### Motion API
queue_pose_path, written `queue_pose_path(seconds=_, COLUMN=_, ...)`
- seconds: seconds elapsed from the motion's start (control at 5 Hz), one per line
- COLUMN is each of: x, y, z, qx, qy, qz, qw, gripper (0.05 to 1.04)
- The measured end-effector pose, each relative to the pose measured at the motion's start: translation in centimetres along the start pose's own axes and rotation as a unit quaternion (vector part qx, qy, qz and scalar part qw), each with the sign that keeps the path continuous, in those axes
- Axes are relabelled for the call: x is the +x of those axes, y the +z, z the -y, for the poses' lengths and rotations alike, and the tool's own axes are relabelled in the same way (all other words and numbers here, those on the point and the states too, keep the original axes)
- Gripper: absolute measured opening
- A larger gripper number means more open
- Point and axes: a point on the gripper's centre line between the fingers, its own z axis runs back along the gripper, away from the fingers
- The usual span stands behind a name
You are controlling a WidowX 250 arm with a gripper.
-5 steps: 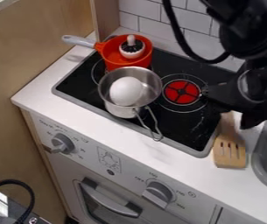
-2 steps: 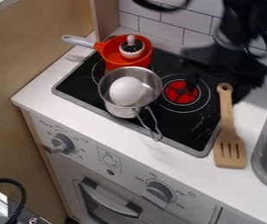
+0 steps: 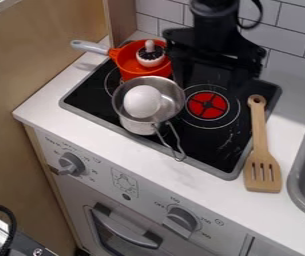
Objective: Move the wooden spatula to the right side of the stove
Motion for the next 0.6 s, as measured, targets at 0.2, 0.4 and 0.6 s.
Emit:
queue_pose_path(seconds=0.2, x=-0.5, y=0.1, z=-3.0, qx=-0.011, qy=-0.027, qz=-0.007, qw=0.9996, gripper=0.999)
queue_pose_path(seconds=0.4, x=-1.0, y=0.7, z=-5.6, qx=-0.015, qy=-0.052, qz=-0.007, qw=0.9985, gripper=0.999)
queue_pose_path(seconds=0.6, x=-1.5, y=0.8, z=-7.4, qx=-0.011, qy=-0.062, qz=-0.012, qw=0.9979, gripper=0.999)
